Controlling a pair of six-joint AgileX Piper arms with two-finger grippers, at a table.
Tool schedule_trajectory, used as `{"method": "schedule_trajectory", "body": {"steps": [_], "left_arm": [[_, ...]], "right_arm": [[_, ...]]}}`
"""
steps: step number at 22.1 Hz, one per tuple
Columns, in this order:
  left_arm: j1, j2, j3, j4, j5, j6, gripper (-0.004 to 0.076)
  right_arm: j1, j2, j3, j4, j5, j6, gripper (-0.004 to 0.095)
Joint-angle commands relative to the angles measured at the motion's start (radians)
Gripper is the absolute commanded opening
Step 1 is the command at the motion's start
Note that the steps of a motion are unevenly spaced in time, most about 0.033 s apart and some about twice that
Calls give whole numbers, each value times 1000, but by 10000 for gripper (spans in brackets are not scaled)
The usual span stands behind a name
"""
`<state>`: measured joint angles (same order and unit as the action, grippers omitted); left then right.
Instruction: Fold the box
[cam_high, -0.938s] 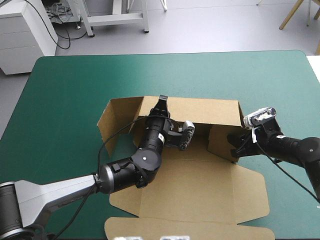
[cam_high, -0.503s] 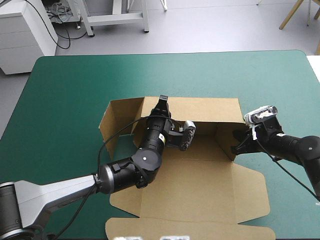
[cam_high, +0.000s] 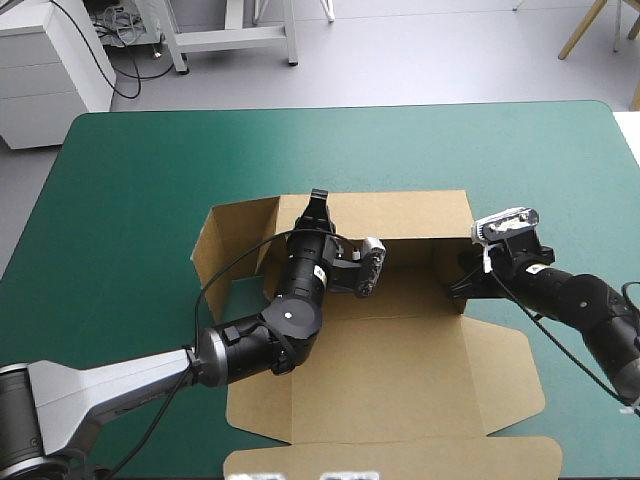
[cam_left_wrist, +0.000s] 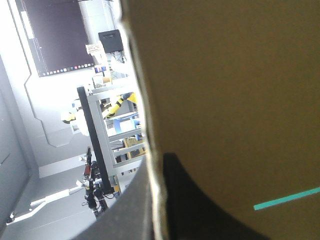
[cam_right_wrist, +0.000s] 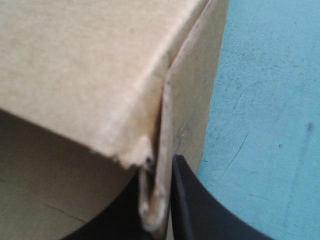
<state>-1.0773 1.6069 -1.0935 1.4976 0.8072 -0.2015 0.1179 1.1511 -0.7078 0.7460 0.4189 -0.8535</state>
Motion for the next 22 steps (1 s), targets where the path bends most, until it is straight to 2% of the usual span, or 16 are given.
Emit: {"method": "schedule_trajectory", "body": {"steps": [1,4,6,11,12,17,20,22], "left_arm": [[-4,-22,-14,-24,-19,-62,-9],[-4,-22,-14,-22,-21,-107,8],[-4,-22,-14,-12,-27,-116,66],[-4,-22,-14,69,-31,-208,349],[-4,-22,-14,92,-31,-231,384],[-9,-22,-14,187,-13,-302,391],[-65,-22,-14,299,113,-384,388],[-93,-24,-21,318,151,-404,379]], "right_arm": [[38,-11,-22,2,40,75,1],[38,-11,-22,-14,38,90,1],[38,-11,-22,-41,43,108,1],[38,-11,-22,-60,58,123,1],[38,-11,-22,-62,57,123,1],[38,-10,-31,-123,57,198,1],[38,-10,-57,-167,62,235,0],[38,-10,-64,-177,66,238,1]]}}
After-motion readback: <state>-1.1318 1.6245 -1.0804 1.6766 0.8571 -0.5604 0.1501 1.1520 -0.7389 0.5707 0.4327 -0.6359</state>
